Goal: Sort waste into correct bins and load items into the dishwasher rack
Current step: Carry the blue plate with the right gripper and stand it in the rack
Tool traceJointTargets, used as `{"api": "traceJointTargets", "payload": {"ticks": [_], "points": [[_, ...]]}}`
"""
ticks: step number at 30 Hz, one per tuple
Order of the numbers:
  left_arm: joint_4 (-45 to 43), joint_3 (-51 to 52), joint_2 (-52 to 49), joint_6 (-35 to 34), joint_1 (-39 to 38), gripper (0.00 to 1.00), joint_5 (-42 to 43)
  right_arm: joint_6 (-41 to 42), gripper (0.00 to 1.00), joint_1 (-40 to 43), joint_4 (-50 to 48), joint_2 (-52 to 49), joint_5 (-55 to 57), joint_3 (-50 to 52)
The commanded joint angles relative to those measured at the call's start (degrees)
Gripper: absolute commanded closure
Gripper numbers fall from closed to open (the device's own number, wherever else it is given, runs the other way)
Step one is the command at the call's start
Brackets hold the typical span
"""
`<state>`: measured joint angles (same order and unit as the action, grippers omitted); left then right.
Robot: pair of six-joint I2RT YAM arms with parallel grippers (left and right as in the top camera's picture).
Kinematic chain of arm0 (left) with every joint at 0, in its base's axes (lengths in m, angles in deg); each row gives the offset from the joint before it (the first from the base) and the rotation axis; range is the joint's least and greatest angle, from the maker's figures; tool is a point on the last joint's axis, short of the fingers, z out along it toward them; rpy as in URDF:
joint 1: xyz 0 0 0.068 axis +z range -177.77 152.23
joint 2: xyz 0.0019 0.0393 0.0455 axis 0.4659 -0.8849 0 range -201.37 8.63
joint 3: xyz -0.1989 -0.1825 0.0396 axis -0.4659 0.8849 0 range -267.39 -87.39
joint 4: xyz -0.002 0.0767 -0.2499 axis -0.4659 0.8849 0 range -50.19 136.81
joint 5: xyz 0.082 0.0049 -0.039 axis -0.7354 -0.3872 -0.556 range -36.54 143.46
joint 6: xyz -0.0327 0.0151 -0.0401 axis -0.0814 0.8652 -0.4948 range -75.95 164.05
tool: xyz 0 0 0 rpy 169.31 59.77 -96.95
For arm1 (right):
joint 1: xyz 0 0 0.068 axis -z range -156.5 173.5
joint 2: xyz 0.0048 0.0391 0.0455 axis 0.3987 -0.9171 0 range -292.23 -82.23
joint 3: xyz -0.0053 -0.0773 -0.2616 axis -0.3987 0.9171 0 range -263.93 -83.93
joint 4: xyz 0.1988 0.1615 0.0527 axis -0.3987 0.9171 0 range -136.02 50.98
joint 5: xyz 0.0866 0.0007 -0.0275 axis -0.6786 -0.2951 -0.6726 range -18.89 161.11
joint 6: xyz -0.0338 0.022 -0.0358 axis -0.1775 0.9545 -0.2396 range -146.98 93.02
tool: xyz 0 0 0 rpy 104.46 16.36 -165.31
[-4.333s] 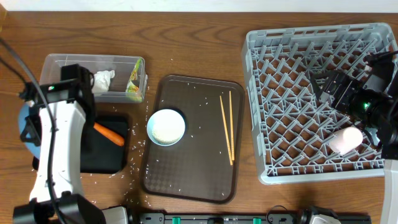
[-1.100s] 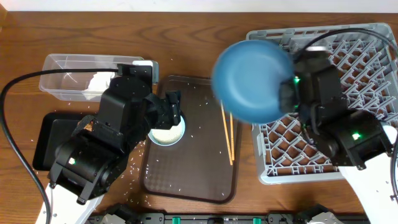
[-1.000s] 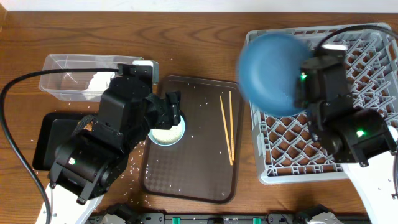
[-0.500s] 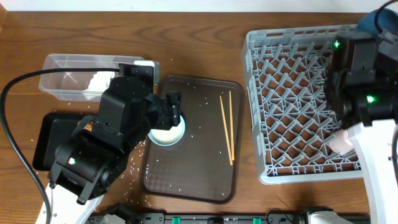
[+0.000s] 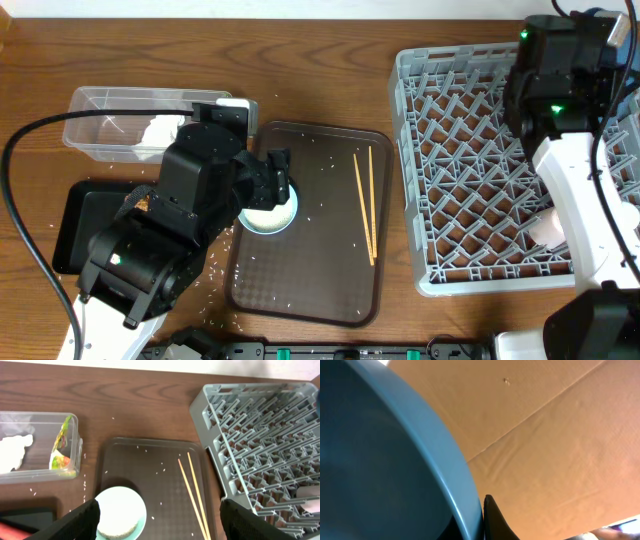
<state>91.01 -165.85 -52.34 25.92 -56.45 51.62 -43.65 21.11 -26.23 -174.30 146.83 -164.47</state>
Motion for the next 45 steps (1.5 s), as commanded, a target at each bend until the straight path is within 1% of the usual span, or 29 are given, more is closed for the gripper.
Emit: {"api": "traceJointTargets", "payload": {"ticks": [1,6,11,15,17,23,28,29,31,34,36,39,45], "points": [[0.35,-0.81,0.42,0.57,-0.17,0.23,-0.28,-11.85,0.99,2.89,-2.08,-0.98,-0.31,-0.31],[0.37,-0.81,0.42,0.57,-0.17,0.23,-0.28,-13.14,0.99,5.68,-3.15,-2.08,-2.45,-0.31],[0.37,-0.81,0.37,0.57,-0.17,0.23,-0.28,-17.90,0.99,8.07,-5.60,-4.11,-5.77,-0.31],[0.37,-0.81,0.37,0.57,-0.17,0.22,-0.28,-19.52,0.99,9.97,-6.23,-6.60,-9.18,-0.31],[0.44,-0.81,0.37,0.59,-0.17,0.23,-0.26,-22.27,0.99,10.75,-7.48,-8.31,-9.94,-0.31],[0.57,-0.81,0.37,0.59,-0.17,0.23,-0.28,-27.91,0.99,10.95,-11.54,-12.24,-9.73,-0.31],[1.03,-0.81,0.37,1.99,-0.17,0.23,-0.26,-28.65,0.99,10.10,-13.16,-12.85,-10.14,-0.31],[1.11,-0.79,0.35,2.27,-0.17,0.23,-0.28,-29.51,0.99,9.92,-14.78,-12.85,-10.01,-0.31],[1.16,-0.81,0.35,2.27,-0.17,0.23,-0.26,-32.39,0.99,9.92,-17.94,-12.83,-9.70,-0.31],[1.18,-0.79,0.35,2.27,-0.17,0.23,-0.26,-40.28,0.99,9.88,-23.21,-12.83,-9.73,-0.31],[1.18,-0.79,0.33,2.25,-0.17,0.23,-0.26,-42.93,0.99,9.79,-25.57,-12.83,-9.64,-0.31],[1.20,-0.79,0.13,2.25,-0.17,0.23,-0.26,-43.10,0.99,9.55,-25.40,-12.83,-9.62,-0.28],[1.44,-0.79,-0.79,2.25,-0.17,0.23,-0.26,-39.23,0.98,8.92,-20.26,-12.85,-11.34,-0.28]]}}
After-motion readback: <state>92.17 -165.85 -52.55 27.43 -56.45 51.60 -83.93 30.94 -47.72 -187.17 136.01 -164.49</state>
